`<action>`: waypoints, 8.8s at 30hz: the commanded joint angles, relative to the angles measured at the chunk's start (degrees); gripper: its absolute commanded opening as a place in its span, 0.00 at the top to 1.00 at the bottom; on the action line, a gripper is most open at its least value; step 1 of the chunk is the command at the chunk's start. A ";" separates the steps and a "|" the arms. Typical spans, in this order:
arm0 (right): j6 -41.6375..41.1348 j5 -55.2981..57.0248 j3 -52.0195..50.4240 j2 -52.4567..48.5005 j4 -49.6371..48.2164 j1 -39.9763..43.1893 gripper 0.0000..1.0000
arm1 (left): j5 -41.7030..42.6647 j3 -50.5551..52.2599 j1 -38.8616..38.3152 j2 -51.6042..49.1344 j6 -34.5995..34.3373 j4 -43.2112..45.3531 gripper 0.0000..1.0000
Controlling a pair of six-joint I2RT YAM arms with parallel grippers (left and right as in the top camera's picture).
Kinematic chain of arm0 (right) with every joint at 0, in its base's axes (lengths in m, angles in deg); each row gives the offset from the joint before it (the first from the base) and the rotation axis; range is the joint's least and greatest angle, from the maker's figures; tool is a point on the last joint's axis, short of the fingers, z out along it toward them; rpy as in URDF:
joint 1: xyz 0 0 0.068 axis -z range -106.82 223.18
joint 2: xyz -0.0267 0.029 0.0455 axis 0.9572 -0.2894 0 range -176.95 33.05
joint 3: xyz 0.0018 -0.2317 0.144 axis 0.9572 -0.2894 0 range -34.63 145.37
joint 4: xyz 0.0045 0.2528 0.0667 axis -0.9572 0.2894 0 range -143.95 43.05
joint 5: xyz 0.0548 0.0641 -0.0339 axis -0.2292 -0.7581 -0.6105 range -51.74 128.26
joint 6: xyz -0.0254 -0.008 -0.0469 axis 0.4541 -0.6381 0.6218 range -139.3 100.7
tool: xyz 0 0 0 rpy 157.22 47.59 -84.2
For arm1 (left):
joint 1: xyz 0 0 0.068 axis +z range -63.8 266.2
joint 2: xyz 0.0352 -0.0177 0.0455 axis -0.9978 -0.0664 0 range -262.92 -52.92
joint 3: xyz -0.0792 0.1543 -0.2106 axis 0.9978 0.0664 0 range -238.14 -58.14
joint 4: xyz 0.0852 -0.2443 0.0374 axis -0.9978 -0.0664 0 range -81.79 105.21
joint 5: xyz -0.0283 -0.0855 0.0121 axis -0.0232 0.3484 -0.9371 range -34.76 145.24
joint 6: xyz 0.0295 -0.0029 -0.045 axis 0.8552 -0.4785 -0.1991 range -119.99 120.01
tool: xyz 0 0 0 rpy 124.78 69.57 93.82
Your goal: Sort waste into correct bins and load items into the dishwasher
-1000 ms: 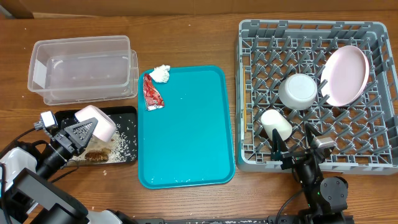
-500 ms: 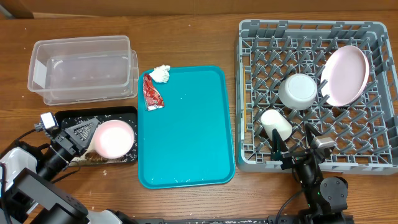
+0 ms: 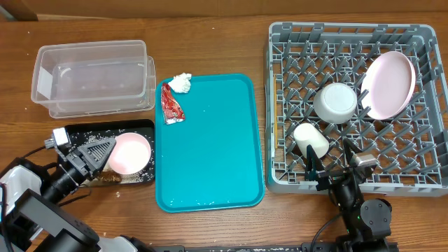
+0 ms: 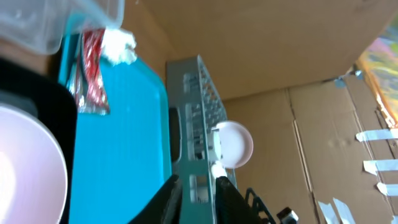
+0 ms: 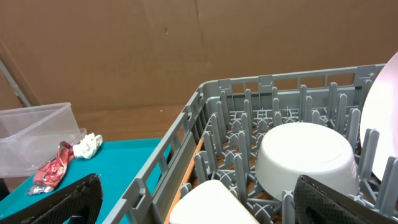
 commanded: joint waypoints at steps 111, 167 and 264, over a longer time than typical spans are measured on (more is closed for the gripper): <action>0.35 0.28 -0.57 0.46 -0.17 0.20 0.00 | -87.62 -15.89 -48.94 1.44 -76.37 18.93 0.96; 0.35 0.28 -0.57 0.46 -0.17 0.22 0.00 | -20.48 -25.64 -80.52 -23.12 -106.71 121.11 0.96; 0.37 0.28 -0.57 0.46 -0.17 0.20 0.00 | -89.37 -26.16 -64.87 -21.77 -54.38 55.56 0.96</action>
